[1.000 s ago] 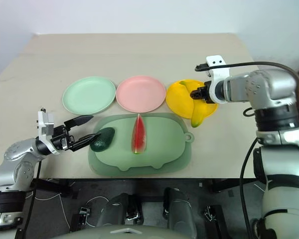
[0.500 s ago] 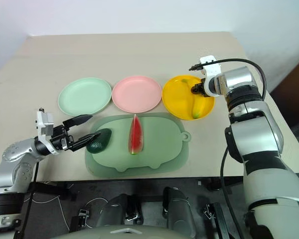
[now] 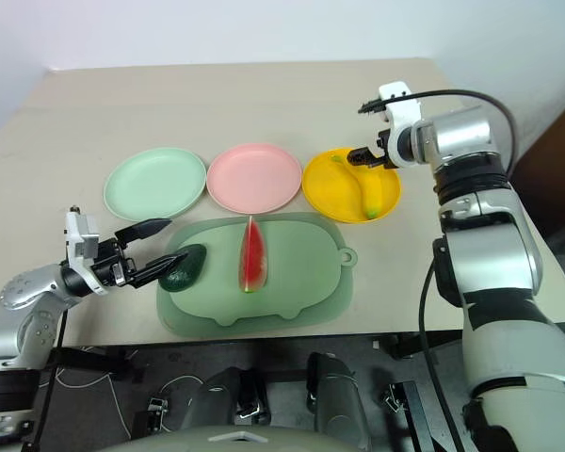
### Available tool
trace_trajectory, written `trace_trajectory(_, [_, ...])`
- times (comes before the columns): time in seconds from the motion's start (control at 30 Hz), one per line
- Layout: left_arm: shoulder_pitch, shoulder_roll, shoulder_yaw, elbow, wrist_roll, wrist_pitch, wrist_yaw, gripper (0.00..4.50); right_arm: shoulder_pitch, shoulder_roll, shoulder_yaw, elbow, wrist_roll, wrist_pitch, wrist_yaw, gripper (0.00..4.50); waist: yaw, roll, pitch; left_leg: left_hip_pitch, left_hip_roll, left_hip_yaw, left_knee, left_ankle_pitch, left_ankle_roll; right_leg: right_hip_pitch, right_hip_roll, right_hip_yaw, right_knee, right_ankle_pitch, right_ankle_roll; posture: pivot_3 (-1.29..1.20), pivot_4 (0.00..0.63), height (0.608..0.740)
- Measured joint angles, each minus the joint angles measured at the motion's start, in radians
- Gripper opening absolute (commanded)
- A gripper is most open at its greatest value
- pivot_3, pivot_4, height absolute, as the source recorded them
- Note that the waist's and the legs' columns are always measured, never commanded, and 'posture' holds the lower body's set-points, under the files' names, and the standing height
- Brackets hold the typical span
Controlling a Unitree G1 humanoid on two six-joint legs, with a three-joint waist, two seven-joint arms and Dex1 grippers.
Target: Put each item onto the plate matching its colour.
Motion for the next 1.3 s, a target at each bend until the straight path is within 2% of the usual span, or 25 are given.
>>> trace_trajectory(0.1, [-0.013, 0.000, 0.002, 0.000, 0.000, 0.000, -0.001, 4.50, 0.100, 0.015, -0.069, -0.279, 0.066, 0.225, -0.030, 4.49, 0.000, 0.000, 0.000, 0.000, 0.000, 0.000, 0.000, 0.000, 0.000, 0.000, 0.000, 0.000, 0.001, 0.000, 0.000, 0.00, 0.150, 0.696])
trace_trajectory(0.23, [-0.021, 0.000, 0.003, 0.000, 0.000, 0.001, -0.003, 4.50, 0.169, 0.080, -0.151, -0.527, 0.152, 0.450, -0.079, 4.49, 0.000, 0.000, 0.000, 0.000, 0.000, 0.000, 0.001, 0.000, 0.000, 0.000, 0.000, 0.000, 0.001, 0.000, 0.000, 0.00, 0.150, 0.696])
trace_trajectory(0.33, [-0.021, 0.001, 0.005, 0.001, 0.000, 0.001, -0.006, 4.50, 0.229, 0.099, -0.187, -0.634, 0.253, 0.490, -0.133, 4.49, 0.002, -0.001, -0.001, 0.000, 0.000, 0.000, 0.000, 0.000, 0.000, 0.000, 0.000, -0.001, 0.000, 0.000, 0.000, 0.00, 0.150, 0.696])
trace_trajectory(0.47, [-0.011, 0.002, 0.007, 0.003, 0.000, 0.000, -0.017, 4.50, 0.352, 0.168, -0.199, -0.717, 0.531, 0.491, -0.280, 4.49, 0.000, -0.001, -0.001, 0.000, 0.000, 0.000, 0.000, 0.000, -0.001, 0.000, 0.000, 0.000, 0.001, 0.000, 0.000, 0.00, 0.150, 0.696])
trace_trajectory(0.63, [-0.011, 0.003, 0.007, 0.003, 0.000, 0.000, -0.025, 4.50, 0.356, 0.201, -0.202, -0.724, 0.853, 0.491, -0.531, 4.49, 0.000, -0.002, -0.001, 0.000, 0.000, 0.000, 0.000, 0.000, -0.001, 0.001, 0.000, 0.000, 0.001, 0.000, 0.000, 0.00, 0.150, 0.696])
trace_trajectory(0.9, [-0.015, 0.004, 0.007, 0.008, 0.001, 0.003, -0.027, 4.50, 0.282, 0.239, -0.141, -0.524, 1.247, 0.491, -0.907, 4.49, -0.001, -0.002, -0.001, 0.000, 0.000, 0.000, 0.000, 0.000, 0.000, 0.002, 0.001, 0.000, 0.001, 0.000, 0.000, 0.00, 0.150, 0.696])
trace_trajectory(1.13, [-0.027, 0.004, 0.005, 0.008, 0.001, 0.004, -0.023, 4.50, 0.221, 0.256, -0.042, -0.329, 1.472, 0.476, -1.218, 4.49, -0.001, -0.002, -0.001, 0.001, 0.000, 0.000, 0.000, 0.000, 0.000, 0.002, 0.002, 0.000, 0.001, 0.000, 0.000, 0.00, 0.150, 0.696])
trace_trajectory(1.3, [-0.032, 0.000, 0.000, 0.010, 0.003, 0.003, -0.023, 4.50, 0.184, 0.248, 0.078, -0.285, 1.641, 0.406, -1.358, 4.49, -0.001, -0.002, -0.001, 0.001, 0.000, 0.000, 0.000, 0.000, 0.000, 0.003, 0.002, 0.000, 0.001, 0.000, 0.000, 0.00, 0.150, 0.696])
